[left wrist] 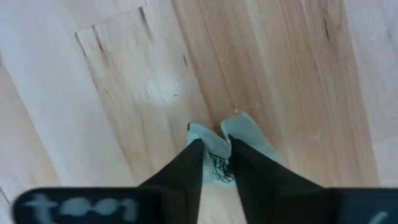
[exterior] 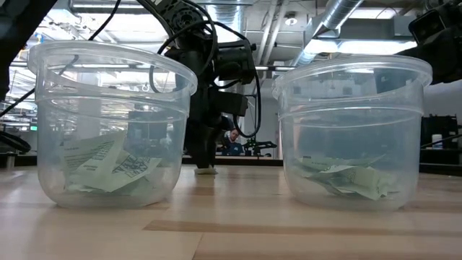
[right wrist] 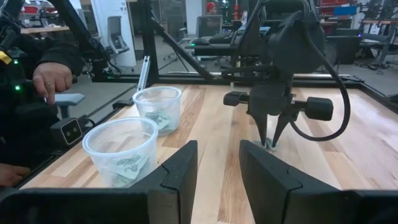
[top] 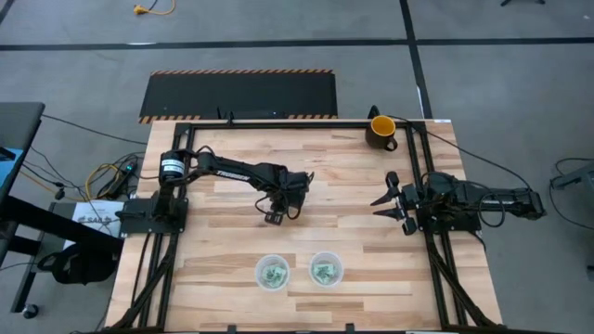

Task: Pick and place Stevia / Truvia into bins
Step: Put the white stevia pack into the left transparent basket

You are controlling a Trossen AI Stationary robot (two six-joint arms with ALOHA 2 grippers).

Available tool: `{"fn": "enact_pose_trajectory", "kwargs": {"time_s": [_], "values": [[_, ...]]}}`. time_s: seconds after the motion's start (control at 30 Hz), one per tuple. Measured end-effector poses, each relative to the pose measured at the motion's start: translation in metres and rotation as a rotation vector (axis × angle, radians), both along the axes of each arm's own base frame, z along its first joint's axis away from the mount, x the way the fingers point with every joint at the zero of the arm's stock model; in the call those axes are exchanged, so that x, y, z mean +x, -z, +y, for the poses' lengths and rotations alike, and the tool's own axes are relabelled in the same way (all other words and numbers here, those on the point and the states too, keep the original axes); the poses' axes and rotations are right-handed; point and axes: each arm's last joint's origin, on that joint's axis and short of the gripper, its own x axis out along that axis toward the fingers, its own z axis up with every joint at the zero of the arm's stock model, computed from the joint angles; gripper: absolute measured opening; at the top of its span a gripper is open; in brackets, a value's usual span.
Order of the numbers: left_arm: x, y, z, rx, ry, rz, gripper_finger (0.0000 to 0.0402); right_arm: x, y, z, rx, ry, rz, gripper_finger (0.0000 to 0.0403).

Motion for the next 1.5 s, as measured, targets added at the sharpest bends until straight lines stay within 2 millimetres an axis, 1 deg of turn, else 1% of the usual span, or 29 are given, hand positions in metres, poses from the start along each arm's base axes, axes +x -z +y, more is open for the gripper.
{"fn": "enact_pose_trajectory", "kwargs": {"time_s": [0.13,0.27,0.53,0.77,0.9,1.0,1.13,1.23,1.33,1.5], "values": [[0.0,0.0,0.002,0.004,0.006,-0.004,0.0036,0.0,0.0,0.0,0.0,0.0,0.0,0.0113],[0.0,0.0,0.003,-0.001,0.003,-0.005,0.0008,0.0,0.0,0.0,0.0,-0.001,0.0,0.0113],[0.0,-0.002,0.003,-0.008,-0.016,-0.01,0.0007,0.0,0.0,0.0,0.0,0.0,0.0,0.0113],[-0.005,-0.017,0.002,-0.011,-0.073,-0.03,0.0003,0.0,0.0,0.0,0.0,-0.001,0.0,0.0113],[-0.01,-0.039,-0.001,-0.014,-0.096,-0.067,0.0003,0.0,0.0,0.0,0.0,0.0,0.0,0.0113],[-0.016,-0.051,-0.004,-0.023,-0.115,-0.073,0.0003,0.0,0.0,0.0,0.0,0.0,0.0,0.0113],[-0.023,-0.077,-0.013,-0.045,-0.122,-0.127,0.0004,0.0,0.0,0.0,0.0,0.0,0.0,0.0113],[-0.03,-0.092,-0.024,-0.084,-0.107,-0.151,0.0004,0.0,0.0,0.0,0.0,0.0,0.0,0.0113],[-0.037,-0.11,-0.04,-0.152,-0.035,-0.19,0.0004,0.0,0.0,0.0,0.0,0.0,0.0,0.0113],[-0.047,-0.127,-0.071,-0.225,0.085,-0.228,0.0004,0.0,0.0,0.0,0.0,0.0,0.0,0.0113]]}}
